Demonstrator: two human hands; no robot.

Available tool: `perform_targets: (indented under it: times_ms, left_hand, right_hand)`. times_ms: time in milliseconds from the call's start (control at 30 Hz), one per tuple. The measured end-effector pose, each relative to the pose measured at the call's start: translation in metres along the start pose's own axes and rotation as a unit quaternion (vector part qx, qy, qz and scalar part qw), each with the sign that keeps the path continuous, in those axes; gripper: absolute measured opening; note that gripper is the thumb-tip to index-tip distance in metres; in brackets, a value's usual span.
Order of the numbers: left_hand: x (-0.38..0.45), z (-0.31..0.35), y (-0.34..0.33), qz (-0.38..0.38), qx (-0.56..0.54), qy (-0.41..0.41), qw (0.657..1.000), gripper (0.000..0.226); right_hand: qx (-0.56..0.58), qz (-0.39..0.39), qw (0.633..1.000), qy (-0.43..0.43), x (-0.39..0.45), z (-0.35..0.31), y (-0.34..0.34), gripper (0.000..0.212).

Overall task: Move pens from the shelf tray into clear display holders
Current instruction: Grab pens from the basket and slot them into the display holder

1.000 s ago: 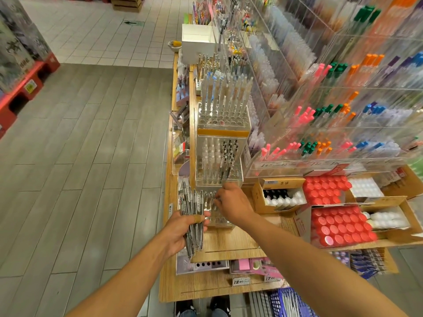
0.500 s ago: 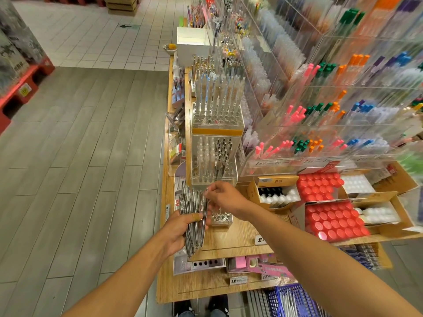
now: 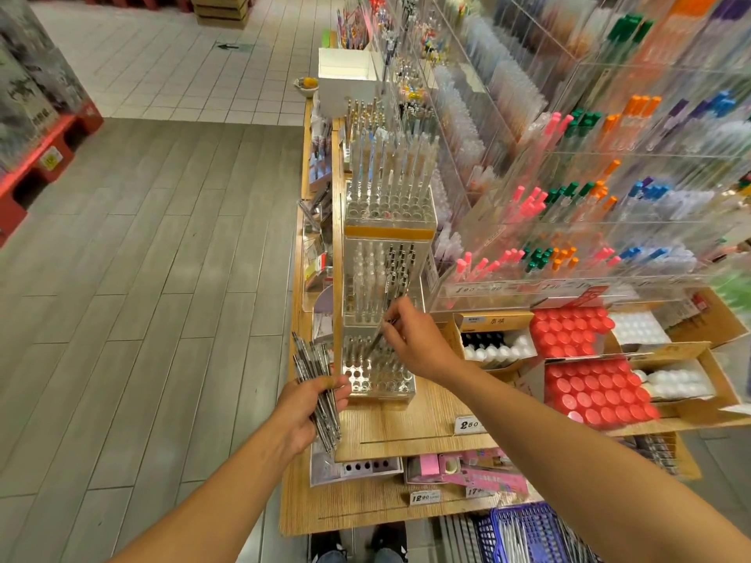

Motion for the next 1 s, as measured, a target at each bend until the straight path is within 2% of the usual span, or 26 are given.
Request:
perform_targets:
  times_ms: [167, 533, 767, 1000]
  left_hand:
    - [0.0, 0.001, -0.002, -0.01, 0.015, 0.007, 1.0, 0.015]
    - [0.0, 0.004, -0.008, -0.029, 0.024, 0.013, 0.999, 0.019]
    - [0.0, 0.006, -0.011, -0.041, 0.018, 0.013, 0.999, 0.022]
    - [-0.002, 0.006, -0.017, -0.069, 0.015, 0.009, 0.997, 0.032]
  right_hand:
    - [-0.062, -0.027, 0.997, 0.023, 0.006, 0.007, -0.015, 0.009]
    - [-0.102, -0.045, 0.994, 0.021, 0.011, 0.009, -0.028, 0.008]
    - [-0.231, -0.007, 0.97, 0.07, 0.01, 0.007, -0.04, 0.018]
    - [-0.244, -0.003, 0.969, 0.034, 0.014, 0.0, -0.044, 0.022]
Point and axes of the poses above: each hand's wrist, its own x-axis towards the middle knuckle, its own y-axis out of the back of the hand, z = x × y, the point moved 5 cm from there along x, towards the middle knuckle, and after that the axes turned 4 degrees about -z, right-handed, at the moved point
